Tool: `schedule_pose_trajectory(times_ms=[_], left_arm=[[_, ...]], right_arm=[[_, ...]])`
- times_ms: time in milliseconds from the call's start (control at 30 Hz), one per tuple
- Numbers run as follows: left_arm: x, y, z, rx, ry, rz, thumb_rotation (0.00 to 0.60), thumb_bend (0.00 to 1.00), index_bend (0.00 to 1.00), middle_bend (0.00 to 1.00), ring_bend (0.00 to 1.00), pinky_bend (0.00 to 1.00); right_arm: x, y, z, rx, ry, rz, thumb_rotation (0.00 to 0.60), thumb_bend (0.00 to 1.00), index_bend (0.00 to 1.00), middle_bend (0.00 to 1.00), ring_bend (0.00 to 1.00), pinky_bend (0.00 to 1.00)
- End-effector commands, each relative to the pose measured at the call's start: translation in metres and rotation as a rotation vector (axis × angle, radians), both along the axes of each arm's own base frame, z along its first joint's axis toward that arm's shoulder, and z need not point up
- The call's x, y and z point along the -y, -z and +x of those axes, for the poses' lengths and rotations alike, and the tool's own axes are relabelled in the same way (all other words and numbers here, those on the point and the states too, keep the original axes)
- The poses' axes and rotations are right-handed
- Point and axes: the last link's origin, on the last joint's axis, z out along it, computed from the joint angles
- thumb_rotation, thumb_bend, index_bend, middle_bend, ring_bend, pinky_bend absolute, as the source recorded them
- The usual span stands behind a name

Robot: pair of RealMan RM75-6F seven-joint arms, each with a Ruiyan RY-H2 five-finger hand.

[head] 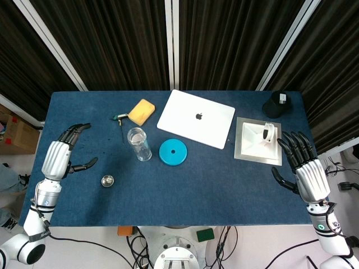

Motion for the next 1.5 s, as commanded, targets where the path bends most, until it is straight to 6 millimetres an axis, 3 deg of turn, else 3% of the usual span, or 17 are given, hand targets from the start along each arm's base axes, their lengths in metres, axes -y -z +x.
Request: schedule_pose_trajectory(times_ms=[33, 333, 533, 633, 867, 1067, 1500], left_arm=[[-0.001, -0.001, -0.003, 0.006, -0.009, -0.008, 0.600, 0.15, 0.14, 0.19, 0.14, 0.25], [0.003, -0.003, -0.002, 0.003, 0.000, -0.010, 0.600, 0.15, 0.15, 0.19, 0.14, 0.25], [0.018, 0.002, -0.013, -0.074, -0.037, -0.029, 0.600, 0.15, 0.33, 0.21, 0.16, 0.28], [0.033, 0.015, -0.030, -0.166, -0.107, -0.086, 0.600, 0.15, 0.39, 0.25, 0.23, 0.33], [0.051, 0.050, -0.054, -0.361, -0.220, -0.207, 0.600, 0.19, 0.42, 0.29, 0.23, 0.35], [0.053, 0.080, -0.055, -0.432, -0.206, -0.206, 0.600, 0.23, 0.44, 0.30, 0.23, 0.37], [0.044, 0.111, -0.047, -0.419, -0.211, -0.214, 0.600, 0.25, 0.48, 0.34, 0.24, 0.37]], right_arm=[[-0.002, 0.001, -0.003, 0.003, 0.004, -0.001, 0.600, 0.37, 0.00, 0.00, 0.00, 0.00], [-0.004, -0.001, -0.003, 0.005, 0.003, -0.008, 0.600, 0.37, 0.00, 0.00, 0.00, 0.00], [-0.006, -0.008, -0.004, 0.010, 0.006, -0.035, 0.600, 0.37, 0.00, 0.00, 0.00, 0.01], [-0.009, -0.013, -0.006, 0.011, 0.015, -0.050, 0.600, 0.37, 0.00, 0.00, 0.00, 0.01], [-0.016, -0.013, -0.017, -0.005, 0.058, -0.041, 0.600, 0.38, 0.00, 0.00, 0.00, 0.01], [-0.024, -0.011, -0.029, -0.039, 0.127, -0.005, 0.600, 0.38, 0.00, 0.00, 0.00, 0.01], [-0.022, -0.004, -0.037, -0.065, 0.179, 0.038, 0.600, 0.38, 0.00, 0.00, 0.00, 0.01]])
